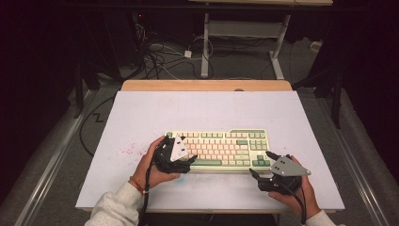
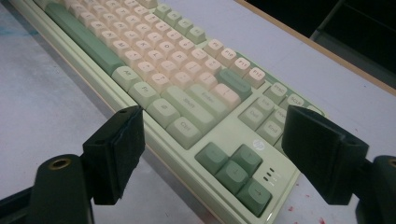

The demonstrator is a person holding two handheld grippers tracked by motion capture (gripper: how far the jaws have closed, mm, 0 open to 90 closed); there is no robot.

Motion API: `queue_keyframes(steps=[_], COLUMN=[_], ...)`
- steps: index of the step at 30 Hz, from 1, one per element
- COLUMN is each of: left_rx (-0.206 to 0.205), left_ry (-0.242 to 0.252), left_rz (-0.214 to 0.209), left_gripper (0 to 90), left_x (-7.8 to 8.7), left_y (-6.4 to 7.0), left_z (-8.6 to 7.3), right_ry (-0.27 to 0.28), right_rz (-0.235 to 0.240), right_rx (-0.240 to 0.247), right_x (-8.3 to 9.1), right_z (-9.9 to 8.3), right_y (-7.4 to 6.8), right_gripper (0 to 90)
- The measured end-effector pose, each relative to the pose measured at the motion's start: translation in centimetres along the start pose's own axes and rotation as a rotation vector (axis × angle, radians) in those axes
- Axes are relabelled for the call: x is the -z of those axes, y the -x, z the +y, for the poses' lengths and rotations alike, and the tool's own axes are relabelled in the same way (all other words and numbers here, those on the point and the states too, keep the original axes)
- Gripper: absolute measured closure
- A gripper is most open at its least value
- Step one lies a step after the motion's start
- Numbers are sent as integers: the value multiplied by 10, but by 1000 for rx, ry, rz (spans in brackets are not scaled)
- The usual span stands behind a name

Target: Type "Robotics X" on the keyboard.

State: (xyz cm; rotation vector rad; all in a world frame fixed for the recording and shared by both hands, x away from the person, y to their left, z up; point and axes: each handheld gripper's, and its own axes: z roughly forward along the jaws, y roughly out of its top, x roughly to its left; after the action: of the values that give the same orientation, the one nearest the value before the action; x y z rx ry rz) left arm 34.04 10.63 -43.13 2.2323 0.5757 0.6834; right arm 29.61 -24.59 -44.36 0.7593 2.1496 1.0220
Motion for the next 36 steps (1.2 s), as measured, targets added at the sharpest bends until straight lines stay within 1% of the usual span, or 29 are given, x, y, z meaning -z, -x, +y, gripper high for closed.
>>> queue_keyframes(steps=[1,3,7,9,10,11,12,14,15,17,18,19,20,21,23,24,25,26,28,30,32,34,35,36], left_rx=[1,7,14,5,9,13,13,-1,0,12,16,17,20,22,29,32,33,33,46,50,62,78,93,94], left_ry=[2,15,25,26,25,22,19,3,-1,5,6,4,8,8,3,3,0,-5,-19,-31,-39,-49,-47,-53], left_rz=[3,-11,1,12,12,17,24,41,48,50,52,53,54,52,47,44,41,41,40,46,44,53,46,44], left_gripper=[208,195,173,173,173,173,173,173,173,173,173,173,173,173,173,173,163,163,162,162,162,162,162,162], left_x=[1,3,9,13,14,16,17,20,23,27,29,30,32,33,35,35,36,36,36,37,38,40,41,42], left_y=[0,-1,-1,-1,-1,-1,-1,-1,-1,-2,-2,-2,-2,-2,-2,-3,-3,-4,-6,-7,-8,-7,-7,-7], left_z=[-1,-4,-10,-14,-16,-19,-22,-26,-29,-33,-35,-37,-40,-42,-48,-50,-53,-55,-62,-68,-73,-77,-80,-81], right_ry=[-1,5,14,18,22,26,28,40,40,35,28,16,16,13,5,1,-5,-5,-12,-20,-32,-35,-30,-30], right_rz=[0,-1,10,20,22,19,22,23,24,26,32,54,54,66,76,85,98,98,116,130,154,182,198,198], right_rx=[0,3,-15,-22,-27,-34,-38,-44,-43,-45,-47,-55,-55,-68,-58,-57,-47,-47,-43,-45,-50,-56,-42,-42], right_x=[0,1,2,3,3,4,4,6,6,7,6,6,6,5,3,2,-2,-2,-5,-10,-16,-22,-28,-28], right_z=[0,1,3,3,3,3,3,4,5,6,6,7,7,8,11,13,16,16,20,25,29,34,40,40], right_y=[0,0,0,1,2,2,2,2,2,2,2,4,4,5,6,6,6,6,6,5,5,5,2,2], right_gripper=[220,226,260,305,324,360,418,491,524,585,618,692,692,734,796,818,858,858,881,900,900,900,900,900])
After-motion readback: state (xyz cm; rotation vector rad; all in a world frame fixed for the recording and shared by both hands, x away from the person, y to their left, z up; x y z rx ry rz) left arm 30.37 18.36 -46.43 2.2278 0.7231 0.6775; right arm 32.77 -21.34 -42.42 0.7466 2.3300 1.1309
